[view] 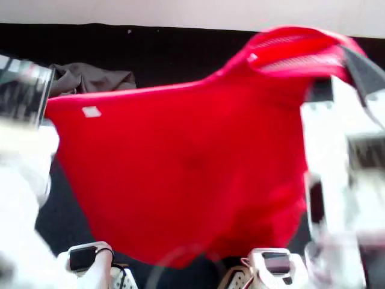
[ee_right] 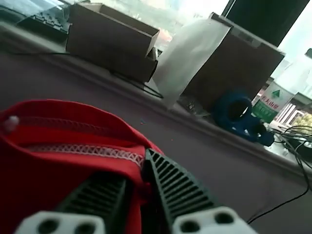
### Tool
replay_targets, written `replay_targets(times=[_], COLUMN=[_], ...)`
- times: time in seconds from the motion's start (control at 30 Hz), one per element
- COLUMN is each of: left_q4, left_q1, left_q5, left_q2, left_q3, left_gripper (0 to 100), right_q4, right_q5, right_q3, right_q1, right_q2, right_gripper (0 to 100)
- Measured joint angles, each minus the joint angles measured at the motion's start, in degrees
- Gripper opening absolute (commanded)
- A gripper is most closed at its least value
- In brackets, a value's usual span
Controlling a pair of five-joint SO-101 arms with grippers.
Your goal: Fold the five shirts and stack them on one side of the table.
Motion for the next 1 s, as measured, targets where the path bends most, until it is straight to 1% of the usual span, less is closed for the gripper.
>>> replay_targets(times=[0.1, 0.2, 0.3, 0.4, 0.63, 0.83, 1.0], left_q4=[-6.0, -13.8, -20.4, -24.2, -25.2, -25.5, -25.5], left_q1=[0.0, 0.0, 0.0, 0.0, 0.1, 0.2, 0.2], left_q5=[0.0, 0.1, 0.2, 0.2, 0.2, 0.2, 0.2], left_q2=[3.3, 8.0, 13.5, 19.6, 34.7, 47.3, 53.2], left_q3=[8.5, 15.1, 16.8, 16.2, 8.1, 4.7, 2.5], left_gripper=[1, 1, 1, 1, 1, 1, 1], right_q4=[-4.8, -13.3, -21.2, -24.6, -25.2, -20.3, -19.1], right_q5=[0.0, 0.0, 0.0, 0.0, 0.0, 0.0, 0.0], right_q3=[8.4, 16.6, 20.4, 20.0, 16.4, 16.4, 16.4], right_q1=[-1.8, -2.2, -2.2, -2.2, -2.5, -2.7, -2.7], right_q2=[4.0, 8.3, 14.3, 19.9, 29.1, 35.0, 39.2], right_gripper=[0.6, 0.6, 0.6, 0.6, 0.6, 0.6, 0.6])
